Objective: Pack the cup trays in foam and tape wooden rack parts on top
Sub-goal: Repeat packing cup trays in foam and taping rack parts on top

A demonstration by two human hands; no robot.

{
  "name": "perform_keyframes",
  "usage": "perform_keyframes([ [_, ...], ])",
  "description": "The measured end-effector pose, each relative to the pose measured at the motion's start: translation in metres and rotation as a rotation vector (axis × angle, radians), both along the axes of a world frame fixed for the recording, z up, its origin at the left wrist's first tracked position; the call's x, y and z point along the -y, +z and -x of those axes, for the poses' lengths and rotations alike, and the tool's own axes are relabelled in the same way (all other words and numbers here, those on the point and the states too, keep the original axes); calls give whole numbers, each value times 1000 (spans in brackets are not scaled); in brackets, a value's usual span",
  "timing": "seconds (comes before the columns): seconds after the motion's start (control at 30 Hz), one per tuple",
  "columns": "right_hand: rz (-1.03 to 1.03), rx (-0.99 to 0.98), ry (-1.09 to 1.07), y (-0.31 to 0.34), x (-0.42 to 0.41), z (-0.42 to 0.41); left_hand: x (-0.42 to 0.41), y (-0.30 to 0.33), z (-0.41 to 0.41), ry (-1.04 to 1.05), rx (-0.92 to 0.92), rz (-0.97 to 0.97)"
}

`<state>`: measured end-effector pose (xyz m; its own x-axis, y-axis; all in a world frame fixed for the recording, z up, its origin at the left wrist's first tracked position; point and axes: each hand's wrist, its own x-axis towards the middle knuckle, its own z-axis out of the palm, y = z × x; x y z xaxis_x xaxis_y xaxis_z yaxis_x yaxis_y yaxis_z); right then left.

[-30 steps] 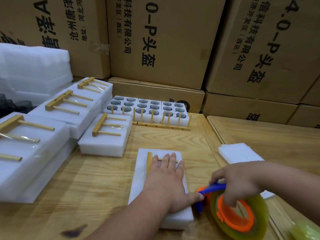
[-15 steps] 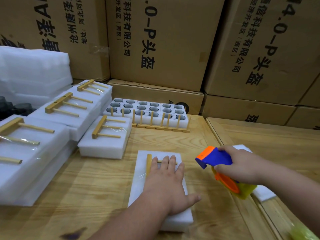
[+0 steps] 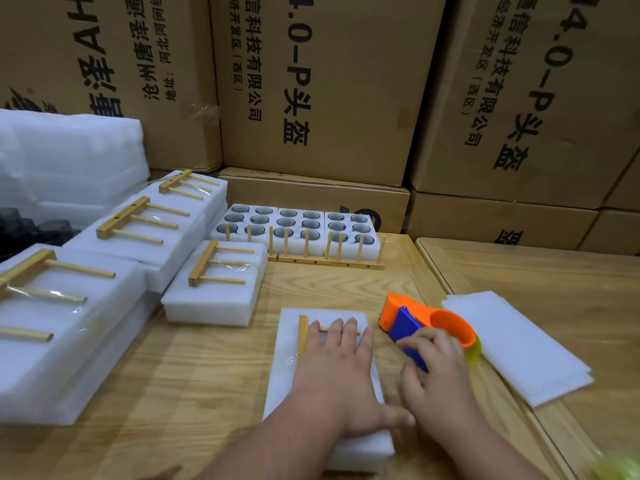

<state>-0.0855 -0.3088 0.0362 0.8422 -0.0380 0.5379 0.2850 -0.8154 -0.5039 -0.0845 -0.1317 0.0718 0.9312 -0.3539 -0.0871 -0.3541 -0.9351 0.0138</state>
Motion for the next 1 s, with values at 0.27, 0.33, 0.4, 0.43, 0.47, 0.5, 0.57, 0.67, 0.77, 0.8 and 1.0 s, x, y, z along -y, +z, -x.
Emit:
perform_keyframes([
  [0.27,-1128,-957,106,22,-31,-8,0,1,0,-11,30,28],
  [0.33,-1079,-987,130,22,-32,-10,0,0,0,-11,28,32],
  [0.4,-1027,-988,138,20,-35,-10,0,1,0,-11,27,37],
  [0.43,-995,-970,124,18,-36,-11,1,1,0,-11,28,40],
  [0.47,-982,-944,118,17,-38,-11,1,1,0,-10,30,42],
  [0.5,-983,-919,122,15,-39,-10,1,1,1,-9,31,43],
  [0.57,-984,-893,129,15,-41,-10,0,1,1,-5,33,45],
  [0.67,-971,-890,120,16,-43,-10,0,1,2,-3,35,41],
  [0.77,-921,-856,130,10,-42,-12,0,1,3,-3,41,42],
  [0.8,-876,-837,136,8,-41,-13,0,0,3,-4,45,44],
  [1.0,-580,-690,102,3,-44,-16,-1,0,2,-26,43,28],
])
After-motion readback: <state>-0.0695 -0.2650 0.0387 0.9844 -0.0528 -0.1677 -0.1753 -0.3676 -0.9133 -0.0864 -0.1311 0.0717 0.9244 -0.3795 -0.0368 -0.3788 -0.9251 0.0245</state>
